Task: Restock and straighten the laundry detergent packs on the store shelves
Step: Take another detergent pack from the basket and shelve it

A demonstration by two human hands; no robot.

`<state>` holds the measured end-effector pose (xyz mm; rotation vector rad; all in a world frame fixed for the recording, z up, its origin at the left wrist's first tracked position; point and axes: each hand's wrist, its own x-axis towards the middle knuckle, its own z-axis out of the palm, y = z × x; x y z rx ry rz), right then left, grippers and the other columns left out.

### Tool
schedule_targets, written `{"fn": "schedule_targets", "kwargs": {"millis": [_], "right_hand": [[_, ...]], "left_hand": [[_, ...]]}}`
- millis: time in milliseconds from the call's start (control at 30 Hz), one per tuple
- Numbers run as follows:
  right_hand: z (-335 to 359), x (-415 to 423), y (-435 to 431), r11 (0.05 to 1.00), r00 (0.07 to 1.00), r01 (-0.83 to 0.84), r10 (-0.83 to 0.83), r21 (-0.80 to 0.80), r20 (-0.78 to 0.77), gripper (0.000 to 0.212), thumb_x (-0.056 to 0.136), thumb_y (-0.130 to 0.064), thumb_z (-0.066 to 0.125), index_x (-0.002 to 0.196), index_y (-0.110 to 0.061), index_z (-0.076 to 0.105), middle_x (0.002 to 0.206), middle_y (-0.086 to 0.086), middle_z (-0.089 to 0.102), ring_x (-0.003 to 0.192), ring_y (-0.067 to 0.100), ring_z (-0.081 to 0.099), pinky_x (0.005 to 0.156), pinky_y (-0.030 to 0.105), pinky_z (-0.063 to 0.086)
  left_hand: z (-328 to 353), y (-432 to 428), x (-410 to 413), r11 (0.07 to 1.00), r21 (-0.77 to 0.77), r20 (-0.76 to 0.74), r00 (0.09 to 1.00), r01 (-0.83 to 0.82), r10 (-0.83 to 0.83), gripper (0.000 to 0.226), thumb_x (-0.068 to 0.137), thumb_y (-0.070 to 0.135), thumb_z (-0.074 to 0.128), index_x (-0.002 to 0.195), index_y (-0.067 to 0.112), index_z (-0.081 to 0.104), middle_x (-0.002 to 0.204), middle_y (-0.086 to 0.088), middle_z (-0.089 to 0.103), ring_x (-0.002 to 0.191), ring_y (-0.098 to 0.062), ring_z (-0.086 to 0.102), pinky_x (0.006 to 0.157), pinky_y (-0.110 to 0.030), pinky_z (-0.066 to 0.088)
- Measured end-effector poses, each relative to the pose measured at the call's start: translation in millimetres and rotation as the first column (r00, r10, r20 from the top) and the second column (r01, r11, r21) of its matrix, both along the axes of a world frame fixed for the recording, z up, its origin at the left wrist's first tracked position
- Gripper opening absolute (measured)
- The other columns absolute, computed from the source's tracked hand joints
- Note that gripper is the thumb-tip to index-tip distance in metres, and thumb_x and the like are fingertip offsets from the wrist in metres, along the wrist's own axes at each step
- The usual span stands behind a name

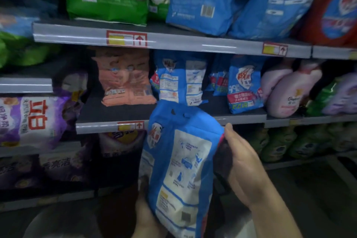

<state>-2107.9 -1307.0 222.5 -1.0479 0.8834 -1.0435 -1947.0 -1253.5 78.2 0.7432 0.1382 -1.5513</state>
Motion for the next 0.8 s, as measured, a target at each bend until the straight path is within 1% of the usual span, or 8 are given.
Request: {"fn": "schedule_targets", "kwargs": {"millis": [67, 100, 167, 233, 300, 467, 633, 800], "right_hand": [[-14, -9, 2, 0.999, 0.997, -0.033, 0.035, 0.031, -0.074, 0.08, 0.077, -0.073, 0.076, 0.135, -0.018, 0.067, 0.131, 0.014, 0.074, 0.125, 0.039, 0.068, 0.107, 0.063, 0.049], [-23, -13, 4, 1.0, 0.993, -0.022, 0.024, 0.019, -0.117, 0.085, 0.067, -0.072, 0.085, 0.132, -0.02, 0.067, 0.129, 0.011, 0.075, 0.123, 0.037, 0.07, 0.106, 0.062, 0.051], [-39, -20, 6, 0.999, 0.969, -0.033, 0.024, -0.034, -0.247, 0.078, 0.063, -0.062, 0.093, 0.126, -0.022, 0.069, 0.125, 0.005, 0.078, 0.119, 0.029, 0.073, 0.107, 0.057, 0.053], [-54, -21, 4, 0.998, 0.914, -0.024, -0.002, -0.061, -0.406, 0.065, 0.065, -0.053, 0.097, 0.12, -0.031, 0.07, 0.116, -0.005, 0.08, 0.11, 0.016, 0.076, 0.104, 0.053, 0.057], [-64, -17, -4, 0.999, 0.858, 0.018, -0.036, -0.04, -0.512, 0.061, 0.066, -0.045, 0.098, 0.117, -0.038, 0.066, 0.108, -0.016, 0.08, 0.1, 0.004, 0.076, 0.097, 0.043, 0.06], [-80, -10, -48, 0.992, 0.908, 0.092, -0.118, -0.082, -0.402, 0.075, 0.061, -0.037, 0.095, 0.127, -0.032, 0.061, 0.113, -0.009, 0.081, 0.108, 0.014, 0.077, 0.095, 0.043, 0.062], [-83, -4, -118, 0.987, 0.966, 0.12, -0.141, -0.104, -0.218, 0.043, 0.088, 0.009, 0.078, 0.124, -0.014, 0.067, 0.106, 0.003, 0.083, 0.103, 0.027, 0.078, 0.08, 0.034, 0.066], [-60, 0, -197, 0.975, 0.969, 0.012, -0.067, -0.222, -0.239, 0.043, 0.094, 0.002, 0.074, 0.134, -0.013, 0.067, 0.122, 0.005, 0.079, 0.115, 0.024, 0.075, 0.094, 0.038, 0.062]], "left_hand": [[17, -11, -6, 0.977, -0.212, -0.125, 0.992, -0.01, -0.017, 0.079, 0.092, 0.064, 0.062, 0.142, 0.002, 0.063, 0.154, -0.032, 0.045, 0.141, -0.042, 0.051, 0.113, -0.059, 0.044], [24, -15, -9, 0.974, -0.224, -0.128, 0.992, -0.017, -0.012, 0.071, 0.08, 0.059, 0.077, 0.125, 0.005, 0.076, 0.143, -0.031, 0.058, 0.124, -0.043, 0.066, 0.095, -0.061, 0.057], [26, -29, -13, 0.984, -0.154, -0.015, 0.996, -0.087, 0.086, 0.057, 0.087, 0.058, 0.065, 0.115, 0.011, 0.08, 0.119, -0.024, 0.076, 0.093, -0.04, 0.078, 0.078, -0.052, 0.059], [33, -42, -16, 0.979, -0.166, 0.036, 0.992, -0.118, 0.125, 0.057, 0.099, 0.058, 0.046, 0.123, 0.014, 0.072, 0.115, -0.021, 0.078, 0.092, -0.04, 0.078, 0.086, -0.052, 0.053], [36, -55, -17, 0.971, -0.119, 0.118, 0.968, -0.208, 0.222, 0.059, 0.095, 0.058, 0.053, 0.133, 0.016, 0.068, 0.126, -0.021, 0.074, 0.108, -0.045, 0.073, 0.097, -0.063, 0.051], [43, -89, -12, 0.925, -0.2, 0.199, 0.911, -0.323, 0.361, 0.056, 0.094, 0.045, 0.074, 0.142, 0.022, 0.059, 0.138, -0.021, 0.067, 0.122, -0.049, 0.066, 0.098, -0.079, 0.047], [66, -127, 11, 0.935, -0.319, 0.243, 0.94, -0.154, 0.238, 0.034, 0.105, 0.028, 0.05, 0.128, 0.014, 0.071, 0.123, -0.015, 0.076, 0.097, -0.032, 0.078, 0.067, -0.045, 0.066], [79, -173, 36, 0.948, -0.316, 0.237, 0.971, 0.037, 0.041, 0.042, 0.103, 0.034, 0.053, 0.135, 0.014, 0.07, 0.138, -0.017, 0.068, 0.124, -0.035, 0.069, 0.092, -0.049, 0.062]]}}
